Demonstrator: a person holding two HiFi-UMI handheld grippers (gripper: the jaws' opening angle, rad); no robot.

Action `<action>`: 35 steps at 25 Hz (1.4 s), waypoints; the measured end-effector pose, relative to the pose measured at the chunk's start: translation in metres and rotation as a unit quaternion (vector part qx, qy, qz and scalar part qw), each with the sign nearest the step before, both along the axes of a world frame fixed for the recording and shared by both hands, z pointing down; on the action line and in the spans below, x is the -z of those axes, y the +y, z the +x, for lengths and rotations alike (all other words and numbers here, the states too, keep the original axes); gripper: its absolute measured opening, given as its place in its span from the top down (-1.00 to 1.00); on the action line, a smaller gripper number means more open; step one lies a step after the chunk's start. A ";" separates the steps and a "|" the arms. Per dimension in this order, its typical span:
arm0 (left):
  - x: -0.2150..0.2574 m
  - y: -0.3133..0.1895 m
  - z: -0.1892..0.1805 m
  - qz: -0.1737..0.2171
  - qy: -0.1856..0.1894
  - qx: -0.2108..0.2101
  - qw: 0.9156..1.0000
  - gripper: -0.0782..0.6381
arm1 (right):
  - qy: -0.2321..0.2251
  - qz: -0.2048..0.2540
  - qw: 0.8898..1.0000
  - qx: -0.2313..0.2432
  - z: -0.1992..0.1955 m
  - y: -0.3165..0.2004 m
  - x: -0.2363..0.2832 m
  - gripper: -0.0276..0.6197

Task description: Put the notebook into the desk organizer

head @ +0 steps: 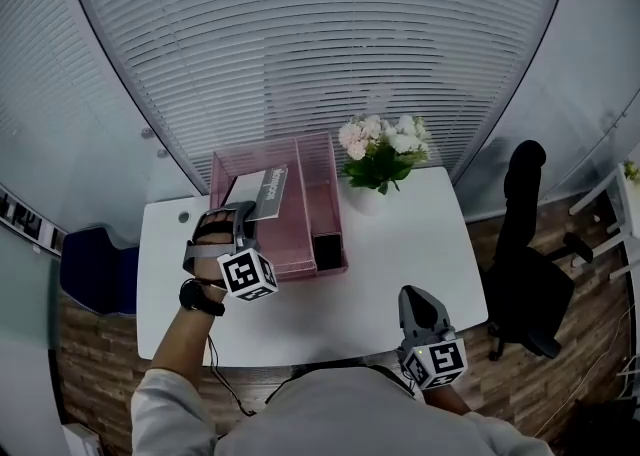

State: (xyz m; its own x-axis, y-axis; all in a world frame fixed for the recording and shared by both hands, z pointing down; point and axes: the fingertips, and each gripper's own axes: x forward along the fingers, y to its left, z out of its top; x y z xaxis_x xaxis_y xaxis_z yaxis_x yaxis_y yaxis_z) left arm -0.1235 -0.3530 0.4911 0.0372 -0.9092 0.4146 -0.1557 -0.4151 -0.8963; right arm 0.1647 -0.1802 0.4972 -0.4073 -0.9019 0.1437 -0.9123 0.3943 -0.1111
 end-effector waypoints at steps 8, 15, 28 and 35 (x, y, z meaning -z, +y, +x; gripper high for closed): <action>-0.037 -0.008 0.007 -0.067 -0.047 -0.002 0.997 0.73 | -0.004 -0.009 1.000 -0.018 0.016 -0.005 -0.004 0.87; -0.060 -0.004 0.012 -0.145 -0.060 -0.001 0.988 0.67 | -0.013 -0.005 1.000 -0.022 0.021 -0.013 -0.008 0.87; -0.091 0.008 0.012 -0.289 -0.070 0.000 0.955 0.22 | -0.018 -0.005 0.999 -0.033 0.025 -0.022 -0.012 0.87; -0.091 0.017 0.012 -0.376 -0.059 -0.006 0.925 0.02 | -0.022 -0.009 0.999 -0.042 0.029 -0.021 -0.014 0.87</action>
State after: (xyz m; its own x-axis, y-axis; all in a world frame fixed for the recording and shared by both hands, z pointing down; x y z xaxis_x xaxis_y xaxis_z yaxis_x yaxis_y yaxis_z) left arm -0.1112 -0.3363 0.5826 -0.0405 -0.3623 0.9312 -0.0661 -0.9289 -0.3643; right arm 0.1937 -0.2009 0.5109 -0.3372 -0.9305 0.1431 -0.9358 0.3147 -0.1586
